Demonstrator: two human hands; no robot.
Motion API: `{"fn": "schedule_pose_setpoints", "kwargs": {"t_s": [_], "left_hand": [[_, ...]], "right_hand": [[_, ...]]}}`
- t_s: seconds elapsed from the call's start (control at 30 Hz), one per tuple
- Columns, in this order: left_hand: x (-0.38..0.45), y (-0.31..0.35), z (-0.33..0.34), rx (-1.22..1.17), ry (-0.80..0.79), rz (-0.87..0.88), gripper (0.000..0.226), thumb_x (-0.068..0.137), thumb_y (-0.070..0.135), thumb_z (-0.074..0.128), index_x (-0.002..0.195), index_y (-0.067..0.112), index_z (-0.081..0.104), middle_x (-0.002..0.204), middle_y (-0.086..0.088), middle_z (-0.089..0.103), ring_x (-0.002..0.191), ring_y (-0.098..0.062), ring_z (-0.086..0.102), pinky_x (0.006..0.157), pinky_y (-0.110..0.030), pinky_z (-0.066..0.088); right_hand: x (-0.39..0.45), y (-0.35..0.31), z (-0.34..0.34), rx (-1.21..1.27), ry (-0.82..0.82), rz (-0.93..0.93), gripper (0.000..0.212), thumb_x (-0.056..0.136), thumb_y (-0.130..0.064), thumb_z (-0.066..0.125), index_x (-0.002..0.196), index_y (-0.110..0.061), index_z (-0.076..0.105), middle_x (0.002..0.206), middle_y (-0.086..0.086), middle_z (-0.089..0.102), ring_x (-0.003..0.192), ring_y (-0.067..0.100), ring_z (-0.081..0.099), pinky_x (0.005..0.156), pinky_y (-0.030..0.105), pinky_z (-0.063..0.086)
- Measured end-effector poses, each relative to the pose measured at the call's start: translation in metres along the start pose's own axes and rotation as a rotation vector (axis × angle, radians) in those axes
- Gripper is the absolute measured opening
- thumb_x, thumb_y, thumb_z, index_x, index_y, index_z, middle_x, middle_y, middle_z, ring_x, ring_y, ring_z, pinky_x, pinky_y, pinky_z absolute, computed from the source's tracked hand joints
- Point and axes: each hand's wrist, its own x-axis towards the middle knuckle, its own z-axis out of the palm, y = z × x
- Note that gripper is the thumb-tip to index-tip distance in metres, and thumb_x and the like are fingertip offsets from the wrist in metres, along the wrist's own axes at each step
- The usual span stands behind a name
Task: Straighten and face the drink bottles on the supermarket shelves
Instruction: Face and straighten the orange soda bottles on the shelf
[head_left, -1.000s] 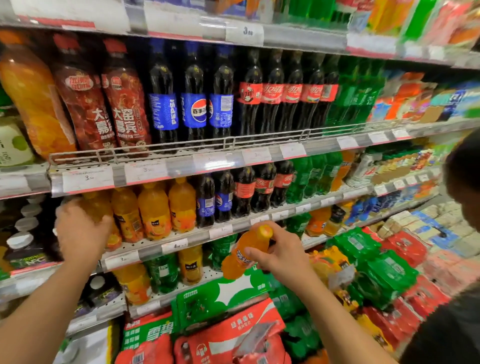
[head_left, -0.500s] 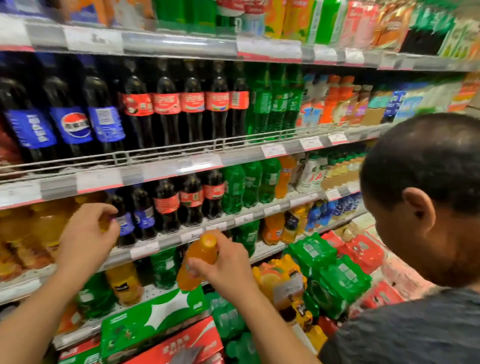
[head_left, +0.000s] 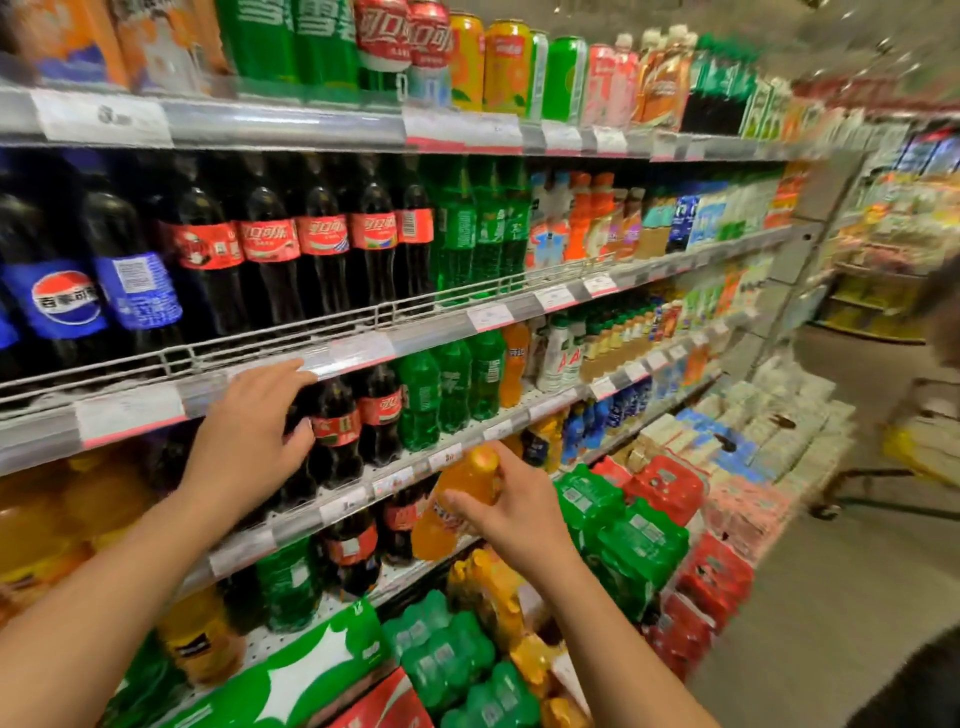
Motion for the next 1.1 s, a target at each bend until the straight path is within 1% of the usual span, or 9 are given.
{"fn": "schedule_pose_setpoints", "kwargs": {"t_s": [0.07,0.2,0.37,0.47,0.53,0.77,0.83,0.93,1.1], "left_hand": [[0.012,0.002,0.006,0.029,-0.027,0.055,0.057,0.083,0.024,0.066,0.138,0.014,0.055,0.148,-0.012,0.051,0.134,-0.036,0.046,0.111,-0.054,0.039],[0.040,0.025,0.014,0.096,-0.067,0.124,0.069,0.081,0.025,0.073,0.145,0.017,0.049,0.156,-0.011,0.043,0.143,-0.036,0.037,0.116,-0.053,0.033],[0.075,0.064,0.040,0.136,-0.081,0.180,0.073,0.085,0.028,0.072,0.151,0.017,0.043,0.161,-0.009,0.035,0.149,-0.035,0.028,0.119,-0.055,0.028],[0.100,0.085,0.065,0.207,-0.098,0.190,0.075,0.085,0.031,0.069,0.152,0.016,0.040,0.162,-0.010,0.032,0.149,-0.036,0.027,0.120,-0.054,0.024],[0.118,0.099,0.084,0.260,-0.114,0.170,0.076,0.085,0.034,0.068,0.153,0.016,0.039,0.163,-0.012,0.030,0.149,-0.037,0.027,0.120,-0.054,0.025],[0.172,0.147,0.148,0.350,-0.172,0.015,0.081,0.085,0.037,0.069,0.155,0.016,0.032,0.164,-0.013,0.027,0.149,-0.040,0.025,0.117,-0.059,0.027],[0.182,0.157,0.163,0.360,-0.179,-0.027,0.082,0.087,0.037,0.067,0.156,0.016,0.029,0.164,-0.012,0.025,0.149,-0.040,0.024,0.118,-0.058,0.026],[0.191,0.162,0.184,0.401,-0.200,-0.090,0.084,0.089,0.041,0.063,0.159,0.018,0.024,0.166,-0.011,0.021,0.151,-0.039,0.020,0.119,-0.058,0.023],[0.190,0.164,0.200,0.504,-0.220,-0.119,0.087,0.085,0.043,0.066,0.157,0.015,0.027,0.166,-0.013,0.022,0.151,-0.042,0.019,0.116,-0.061,0.024]], "right_hand": [[0.004,0.002,-0.008,-0.042,0.035,0.004,0.062,0.078,-0.075,0.064,0.117,-0.027,0.060,0.077,0.000,0.071,0.065,0.012,0.067,0.068,0.042,0.056],[0.021,0.016,-0.027,-0.053,0.090,0.016,0.037,0.085,-0.057,0.074,0.108,-0.032,0.059,0.080,-0.005,0.071,0.067,0.006,0.067,0.067,0.033,0.057],[0.067,0.060,-0.054,-0.057,0.140,0.041,0.045,0.078,-0.072,0.067,0.110,-0.043,0.055,0.091,-0.008,0.073,0.072,0.015,0.074,0.076,0.046,0.061],[0.102,0.094,-0.077,-0.052,0.164,0.031,0.036,0.077,-0.071,0.066,0.103,-0.048,0.055,0.082,-0.010,0.072,0.071,0.015,0.073,0.077,0.047,0.061],[0.130,0.122,-0.091,-0.045,0.168,0.014,0.031,0.079,-0.069,0.067,0.099,-0.049,0.053,0.078,-0.009,0.071,0.070,0.015,0.073,0.077,0.048,0.060],[0.228,0.208,-0.134,-0.053,0.108,-0.011,0.037,0.084,-0.062,0.070,0.106,-0.037,0.056,0.080,-0.008,0.072,0.072,0.017,0.073,0.078,0.046,0.059],[0.252,0.223,-0.143,-0.058,0.075,-0.032,0.034,0.085,-0.058,0.073,0.105,-0.038,0.054,0.079,-0.008,0.071,0.071,0.014,0.071,0.076,0.040,0.058],[0.281,0.240,-0.152,-0.099,0.053,-0.080,0.032,0.089,-0.047,0.075,0.110,-0.034,0.054,0.080,-0.014,0.066,0.073,0.004,0.063,0.069,0.031,0.048],[0.321,0.266,-0.150,-0.135,-0.012,-0.102,0.033,0.091,-0.049,0.072,0.110,-0.030,0.054,0.076,-0.009,0.063,0.071,0.018,0.062,0.070,0.038,0.051]]}}
